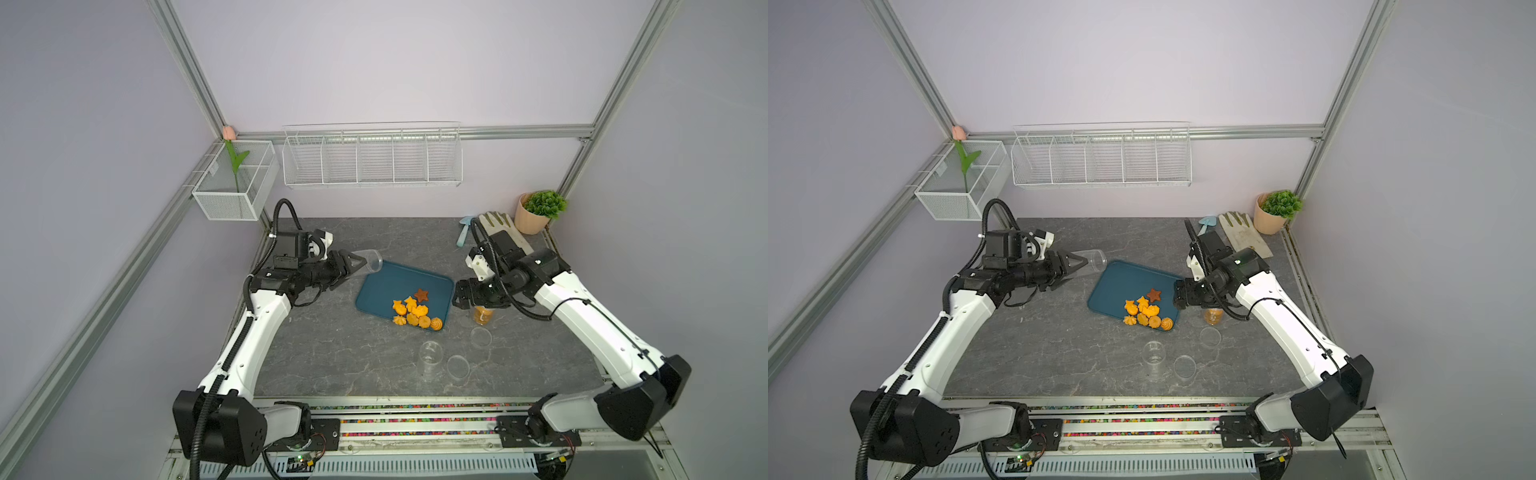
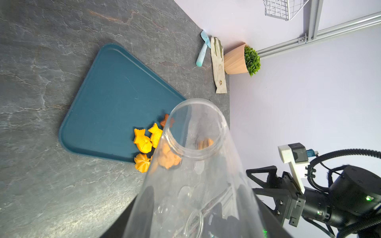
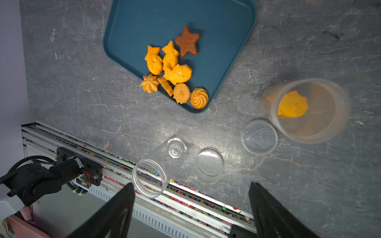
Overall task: Pour the cookies out of the jar
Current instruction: Pour the cookies in the jar onto the tray, then place the jar at the center of the board.
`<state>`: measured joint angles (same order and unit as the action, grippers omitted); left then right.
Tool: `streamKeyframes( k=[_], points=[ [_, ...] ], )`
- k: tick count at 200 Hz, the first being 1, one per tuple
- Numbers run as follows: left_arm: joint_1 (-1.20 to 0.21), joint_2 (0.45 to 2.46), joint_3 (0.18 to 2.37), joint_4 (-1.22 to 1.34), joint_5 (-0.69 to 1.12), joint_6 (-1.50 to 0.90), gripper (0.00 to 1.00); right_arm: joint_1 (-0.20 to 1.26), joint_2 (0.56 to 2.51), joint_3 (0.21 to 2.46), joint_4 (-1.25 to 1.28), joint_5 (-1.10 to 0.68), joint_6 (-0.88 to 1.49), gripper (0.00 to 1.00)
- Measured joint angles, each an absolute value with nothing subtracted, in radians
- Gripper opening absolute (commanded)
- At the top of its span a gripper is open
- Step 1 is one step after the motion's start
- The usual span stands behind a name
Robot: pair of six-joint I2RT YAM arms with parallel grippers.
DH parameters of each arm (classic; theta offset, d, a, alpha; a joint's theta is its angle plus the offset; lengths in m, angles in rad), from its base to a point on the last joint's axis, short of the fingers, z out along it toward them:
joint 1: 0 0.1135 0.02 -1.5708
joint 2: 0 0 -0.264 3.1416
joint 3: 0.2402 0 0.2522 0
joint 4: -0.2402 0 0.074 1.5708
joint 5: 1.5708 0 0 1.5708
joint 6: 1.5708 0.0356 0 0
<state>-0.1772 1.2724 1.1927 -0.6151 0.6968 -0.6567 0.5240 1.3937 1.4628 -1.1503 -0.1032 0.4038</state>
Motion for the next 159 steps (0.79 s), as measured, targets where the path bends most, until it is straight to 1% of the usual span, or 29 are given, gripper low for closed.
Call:
streamKeyframes(
  k=[78,159],
  points=[
    [-0.179,1.204,1.304,-0.741,0.695,-0.653,0.62,0.445,1.366,1.46,-1.1,-0.135,0.419,0.88],
    [-0.179,1.148,1.311,-0.791,0.655,-0.653,0.62,0.392,1.366,1.46,-1.064,-0.215,0.435,0.88]
  ],
)
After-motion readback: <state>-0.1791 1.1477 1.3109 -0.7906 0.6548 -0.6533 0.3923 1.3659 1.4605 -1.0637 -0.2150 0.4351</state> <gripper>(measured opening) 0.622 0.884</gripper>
